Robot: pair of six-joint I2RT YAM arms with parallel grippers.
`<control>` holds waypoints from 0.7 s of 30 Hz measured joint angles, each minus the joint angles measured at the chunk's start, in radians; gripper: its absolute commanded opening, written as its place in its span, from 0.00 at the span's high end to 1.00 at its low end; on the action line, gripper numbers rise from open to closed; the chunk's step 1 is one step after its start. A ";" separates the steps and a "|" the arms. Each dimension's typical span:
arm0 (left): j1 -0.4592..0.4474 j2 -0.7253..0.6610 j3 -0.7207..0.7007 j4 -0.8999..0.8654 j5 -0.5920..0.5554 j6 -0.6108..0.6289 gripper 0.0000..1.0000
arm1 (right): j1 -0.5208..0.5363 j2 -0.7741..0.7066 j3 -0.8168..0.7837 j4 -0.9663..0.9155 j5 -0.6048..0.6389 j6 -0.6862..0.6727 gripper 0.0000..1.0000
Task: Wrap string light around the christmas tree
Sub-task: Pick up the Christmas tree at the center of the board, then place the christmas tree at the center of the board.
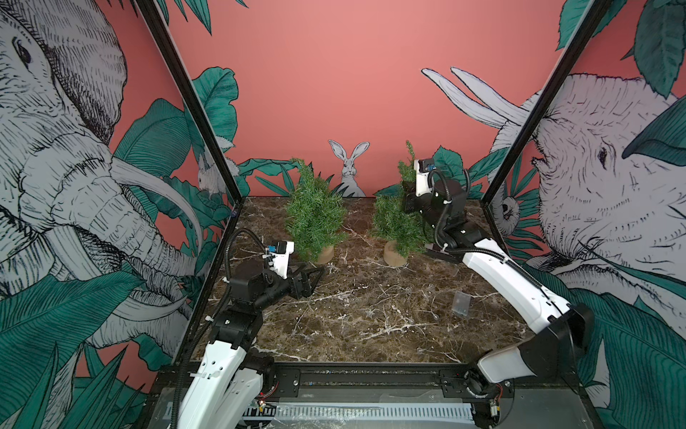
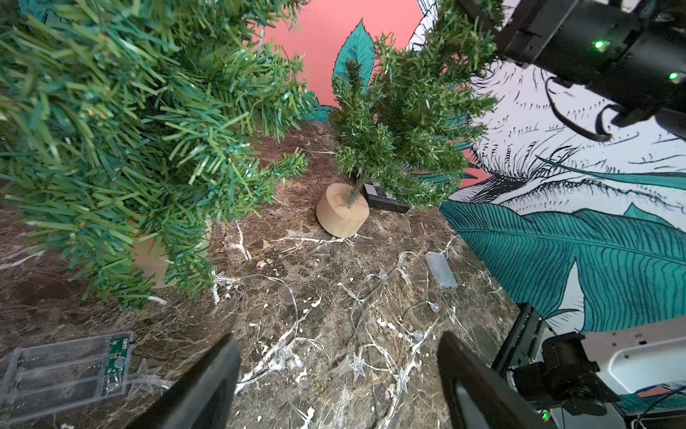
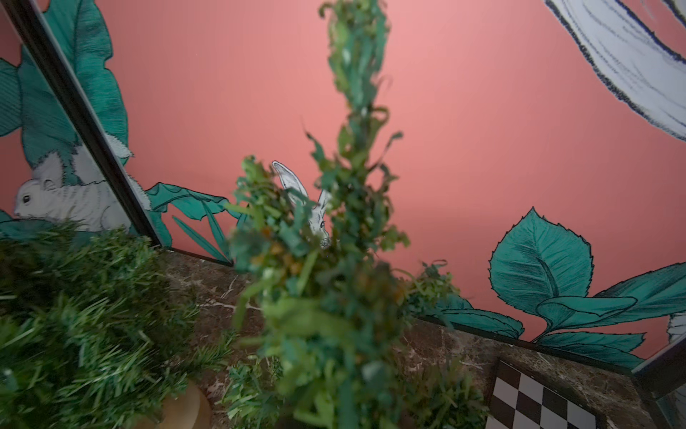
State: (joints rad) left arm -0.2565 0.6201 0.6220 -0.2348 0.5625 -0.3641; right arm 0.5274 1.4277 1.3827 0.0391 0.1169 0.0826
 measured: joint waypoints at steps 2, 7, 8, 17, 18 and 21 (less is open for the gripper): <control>0.000 0.000 0.000 0.000 0.000 -0.001 0.15 | 0.019 -0.029 -0.022 0.001 -0.005 0.000 1.00; 0.000 -0.002 0.000 -0.001 -0.002 -0.003 0.15 | 0.064 -0.062 -0.049 0.001 -0.021 0.004 1.00; 0.000 -0.003 0.000 0.000 -0.003 -0.003 0.15 | 0.071 -0.062 -0.051 0.003 -0.024 0.005 1.00; 0.000 -0.019 -0.001 -0.002 -0.014 -0.002 0.15 | 0.163 -0.051 -0.054 0.042 -0.048 -0.002 1.00; 0.000 -0.019 -0.001 -0.002 -0.018 -0.002 0.15 | 0.171 -0.047 -0.054 0.048 -0.048 -0.003 1.00; 0.000 -0.019 -0.002 -0.002 -0.023 -0.002 0.15 | 0.187 -0.041 -0.057 0.056 -0.050 -0.006 1.00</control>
State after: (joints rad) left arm -0.2565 0.6010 0.6205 -0.2371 0.5392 -0.3664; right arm 0.7147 1.3869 1.3254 0.0956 0.0673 0.0761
